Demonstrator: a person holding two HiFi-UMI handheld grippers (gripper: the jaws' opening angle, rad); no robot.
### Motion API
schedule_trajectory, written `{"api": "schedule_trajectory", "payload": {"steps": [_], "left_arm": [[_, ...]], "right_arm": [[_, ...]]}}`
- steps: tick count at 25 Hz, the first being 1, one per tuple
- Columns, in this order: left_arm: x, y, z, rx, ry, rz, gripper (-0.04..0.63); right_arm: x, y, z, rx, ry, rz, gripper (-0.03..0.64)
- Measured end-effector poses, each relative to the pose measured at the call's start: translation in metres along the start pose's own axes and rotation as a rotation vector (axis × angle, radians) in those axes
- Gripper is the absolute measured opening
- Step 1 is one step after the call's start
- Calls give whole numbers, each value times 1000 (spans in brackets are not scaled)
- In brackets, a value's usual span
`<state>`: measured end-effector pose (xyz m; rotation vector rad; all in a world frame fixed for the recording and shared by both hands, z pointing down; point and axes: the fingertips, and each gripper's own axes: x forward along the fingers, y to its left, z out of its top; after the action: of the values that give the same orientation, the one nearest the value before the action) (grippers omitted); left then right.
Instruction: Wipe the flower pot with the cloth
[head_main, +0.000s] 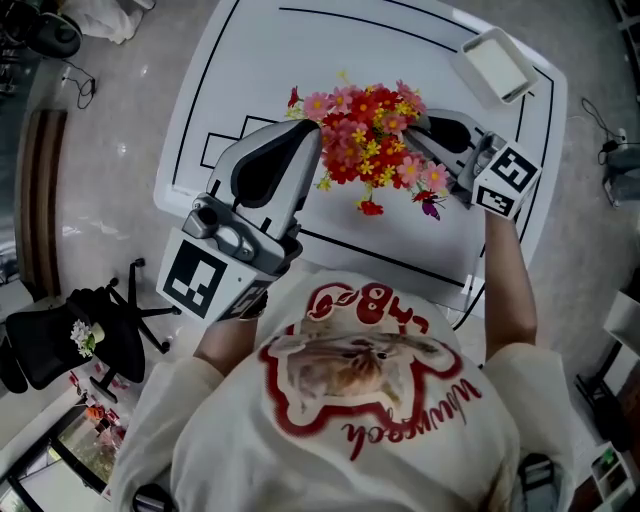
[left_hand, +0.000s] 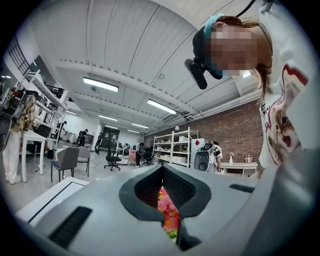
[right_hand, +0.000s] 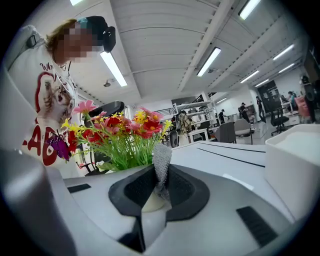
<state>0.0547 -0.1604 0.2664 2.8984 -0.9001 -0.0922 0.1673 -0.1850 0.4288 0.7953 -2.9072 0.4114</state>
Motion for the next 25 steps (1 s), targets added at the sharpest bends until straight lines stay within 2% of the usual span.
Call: {"api": "schedule_trajectory", "payload": {"steps": [7,16,25], "left_arm": [[8,7,7,-13,-30,-42,3],[-4,14,6,-22,10,-134,3],[-13,13,12,-24,-2,-190,3]], "right_arm": [[-6,3,-5,8,10,-55,55],[-14,8,-9,48,2,-170,55],[-20,17,-15,63,1,-250,55]]}}
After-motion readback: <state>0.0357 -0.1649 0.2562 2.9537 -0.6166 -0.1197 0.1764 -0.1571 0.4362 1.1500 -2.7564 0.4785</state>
